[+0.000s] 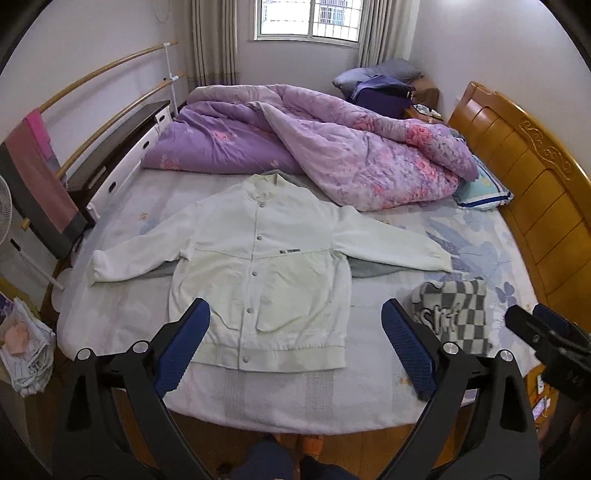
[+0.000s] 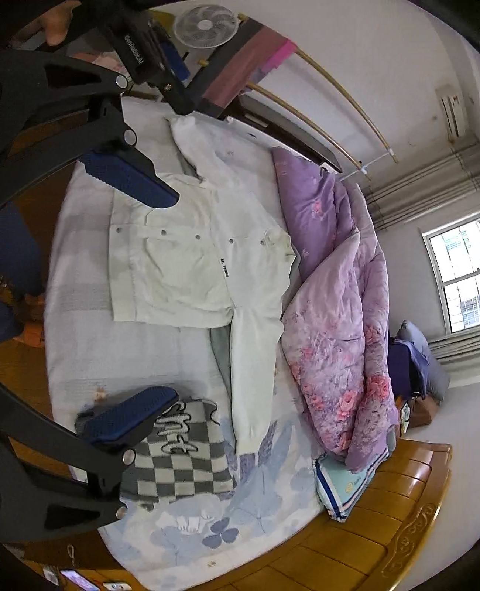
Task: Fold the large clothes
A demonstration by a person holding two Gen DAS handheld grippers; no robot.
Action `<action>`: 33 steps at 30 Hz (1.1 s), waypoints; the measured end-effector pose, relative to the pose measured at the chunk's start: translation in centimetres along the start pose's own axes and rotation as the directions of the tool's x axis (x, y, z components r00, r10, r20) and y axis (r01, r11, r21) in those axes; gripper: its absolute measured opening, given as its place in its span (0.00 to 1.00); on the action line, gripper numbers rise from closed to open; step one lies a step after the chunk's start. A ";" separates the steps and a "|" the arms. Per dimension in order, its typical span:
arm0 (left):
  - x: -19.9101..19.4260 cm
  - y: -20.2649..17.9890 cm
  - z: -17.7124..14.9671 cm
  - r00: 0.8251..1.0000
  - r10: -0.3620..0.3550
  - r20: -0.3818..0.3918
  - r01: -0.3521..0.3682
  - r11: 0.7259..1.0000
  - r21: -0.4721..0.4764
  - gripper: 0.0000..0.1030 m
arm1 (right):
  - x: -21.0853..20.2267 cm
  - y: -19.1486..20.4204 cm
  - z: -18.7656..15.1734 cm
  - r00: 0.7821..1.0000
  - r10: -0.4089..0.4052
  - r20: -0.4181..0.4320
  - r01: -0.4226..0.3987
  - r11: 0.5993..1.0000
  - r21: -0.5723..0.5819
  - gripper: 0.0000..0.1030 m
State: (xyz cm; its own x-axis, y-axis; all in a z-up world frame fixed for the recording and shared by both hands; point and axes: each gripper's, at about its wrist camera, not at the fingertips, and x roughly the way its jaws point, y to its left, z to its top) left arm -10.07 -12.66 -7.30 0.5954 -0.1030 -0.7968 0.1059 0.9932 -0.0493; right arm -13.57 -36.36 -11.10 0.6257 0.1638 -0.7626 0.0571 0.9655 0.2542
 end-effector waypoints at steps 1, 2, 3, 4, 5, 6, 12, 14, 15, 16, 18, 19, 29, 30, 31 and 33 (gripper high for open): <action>-0.5 -0.3 -0.1 1.000 0.001 -0.001 -0.001 1.000 0.001 0.93 | -0.5 0.0 -0.1 1.000 -0.004 0.006 0.004 1.000 -0.001 0.91; -0.8 -0.5 -0.1 1.000 0.004 0.000 -0.004 1.000 0.001 0.93 | -0.9 0.0 -0.2 1.000 -0.014 0.010 0.014 1.000 -0.002 0.91; -1.2 -0.8 -0.2 1.000 0.005 0.005 -0.005 1.000 0.009 0.93 | -1.2 0.1 -0.3 1.000 -0.019 0.015 0.019 1.000 -0.002 0.91; -1.7 -1.1 -0.3 1.000 0.009 0.014 -0.009 1.000 0.020 0.93 | -1.5 0.1 -0.3 1.000 -0.023 0.020 0.023 1.000 -0.001 0.92; -2.0 -1.3 -0.4 1.000 0.014 0.019 -0.014 1.000 0.028 0.93 | -1.8 0.2 -0.3 0.999 -0.027 0.024 0.027 1.000 -0.001 0.92; -2.3 -1.5 -0.4 1.000 0.014 0.025 -0.015 0.999 0.037 0.93 | -2.2 0.3 -0.3 0.999 -0.032 0.030 0.032 0.999 0.000 0.92; -3.7 -1.6 -0.1 0.999 0.002 0.055 -0.006 0.997 0.071 0.94 | -3.7 1.2 -0.2 0.995 -0.068 0.078 0.067 0.998 0.011 0.92; -3.8 -1.0 0.0 0.998 0.001 0.070 -0.007 0.997 0.079 0.94 | -4.2 1.9 -0.4 0.992 -0.086 0.096 0.085 0.996 0.016 0.92; -3.9 -0.6 0.0 0.997 -0.004 0.077 -0.003 0.996 0.087 0.94 | -4.4 2.6 -0.7 0.989 -0.097 0.113 0.095 0.995 0.022 0.92; -4.0 -0.2 0.0 0.997 -0.009 0.077 0.002 0.996 0.094 0.94 | -4.6 3.1 -0.9 0.986 -0.106 0.126 0.103 0.994 0.028 0.92; -3.9 0.7 -0.1 0.997 -0.027 0.079 0.018 0.994 0.109 0.94 | -4.9 4.1 -1.5 0.981 -0.130 0.143 0.124 0.991 0.047 0.92; -3.9 1.3 -0.2 0.996 -0.036 0.079 0.026 0.992 0.121 0.94 | -4.9 4.7 -2.0 0.979 -0.142 0.145 0.135 0.989 0.058 0.92; -6.1 7.1 -3.0 0.988 -0.122 0.097 0.090 0.954 0.286 0.94 | -6.6 11.9 -7.0 0.953 -0.248 0.174 0.212 0.957 0.200 0.92; -6.3 7.8 -3.2 0.987 -0.134 0.093 0.103 0.953 0.285 0.94 | -6.8 12.5 -7.3 0.951 -0.251 0.178 0.215 0.956 0.201 0.92; -6.5 8.3 -3.3 0.986 -0.140 0.094 0.109 0.954 0.281 0.94 | -7.0 13.2 -7.7 0.949 -0.257 0.183 0.221 0.955 0.196 0.92; -6.9 9.5 -3.7 0.983 -0.158 0.098 0.126 0.955 0.270 0.94 | -7.3 14.4 -8.1 0.943 -0.269 0.196 0.234 0.955 0.184 0.92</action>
State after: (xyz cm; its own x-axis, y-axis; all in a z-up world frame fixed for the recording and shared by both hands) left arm -16.14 -2.34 -4.51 0.6465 -0.2634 -0.7160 0.3912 0.9202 0.0147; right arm -23.65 -22.05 -6.70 0.7269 -0.1446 -0.6713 0.3443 0.9226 0.1741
